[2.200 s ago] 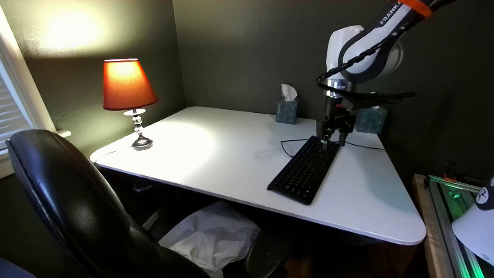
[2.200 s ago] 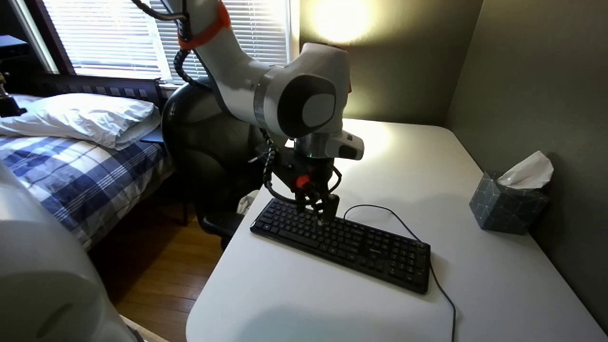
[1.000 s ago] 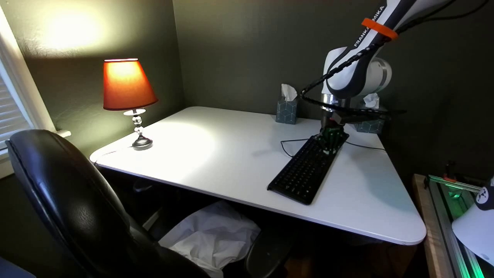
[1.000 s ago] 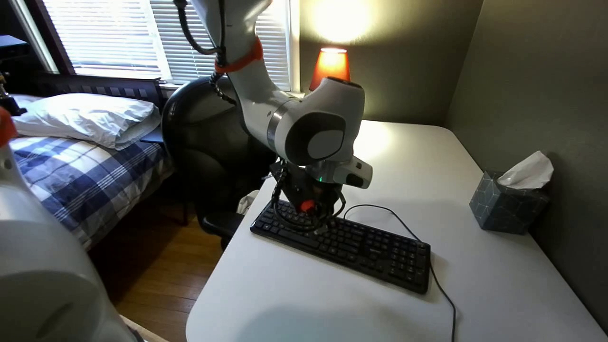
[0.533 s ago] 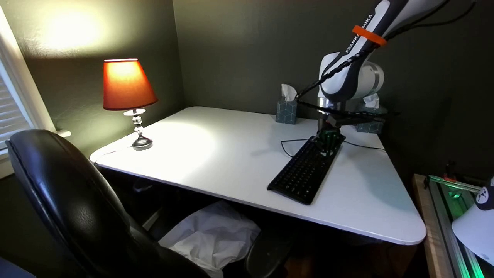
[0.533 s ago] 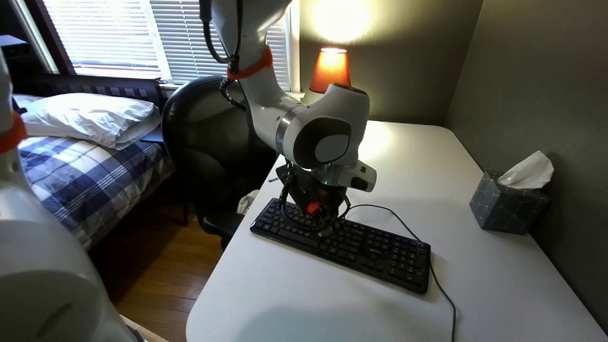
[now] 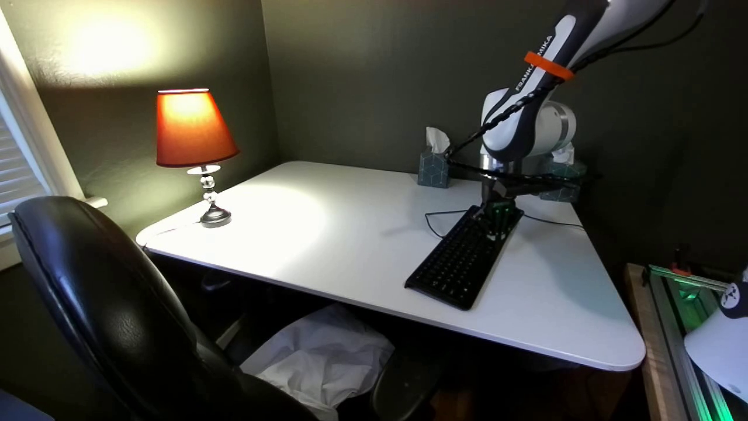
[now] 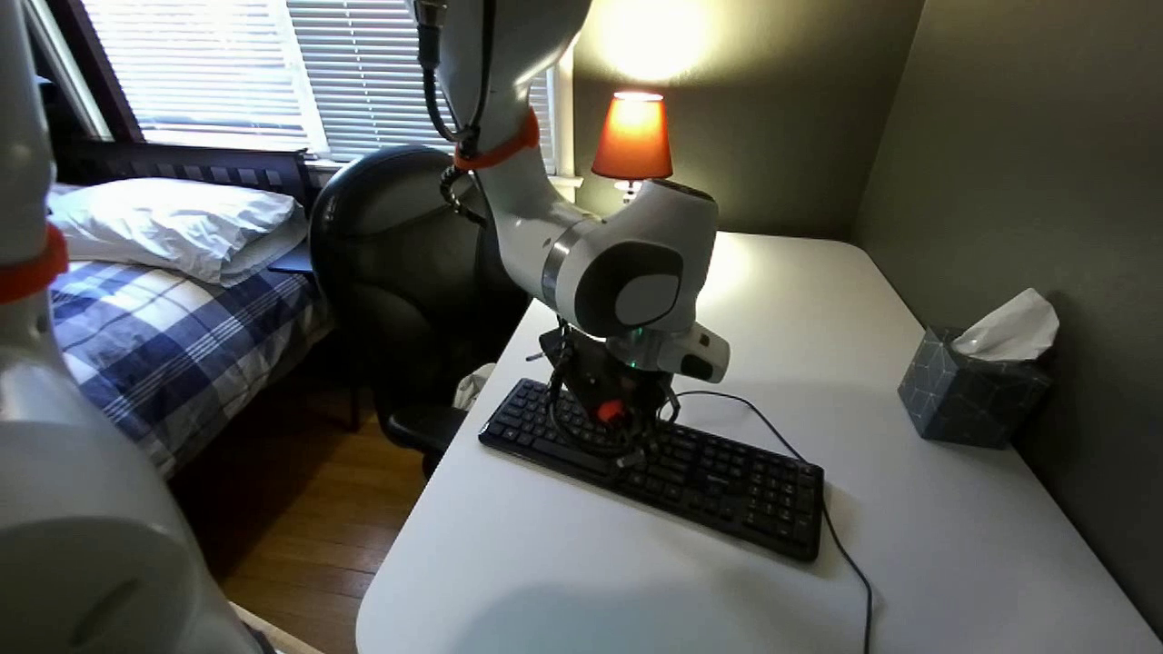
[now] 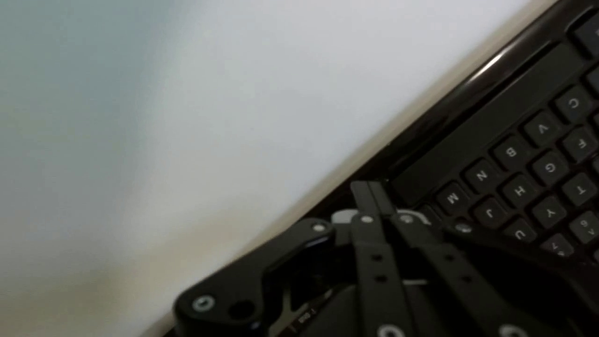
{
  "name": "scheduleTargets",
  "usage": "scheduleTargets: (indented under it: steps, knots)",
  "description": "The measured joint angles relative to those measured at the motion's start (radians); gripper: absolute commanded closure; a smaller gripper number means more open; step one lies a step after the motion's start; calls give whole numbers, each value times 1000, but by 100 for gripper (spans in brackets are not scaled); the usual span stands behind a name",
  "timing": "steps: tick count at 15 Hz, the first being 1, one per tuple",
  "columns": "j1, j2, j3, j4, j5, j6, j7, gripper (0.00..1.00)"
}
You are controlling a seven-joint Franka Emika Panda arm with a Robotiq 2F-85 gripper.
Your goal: Press a button on the keyboard
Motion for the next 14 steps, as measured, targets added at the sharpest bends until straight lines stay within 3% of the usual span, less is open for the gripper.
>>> scheduleTargets:
  steps: [14]
  knots:
    - [-16, 28, -2, 15, 28, 0, -80, 100]
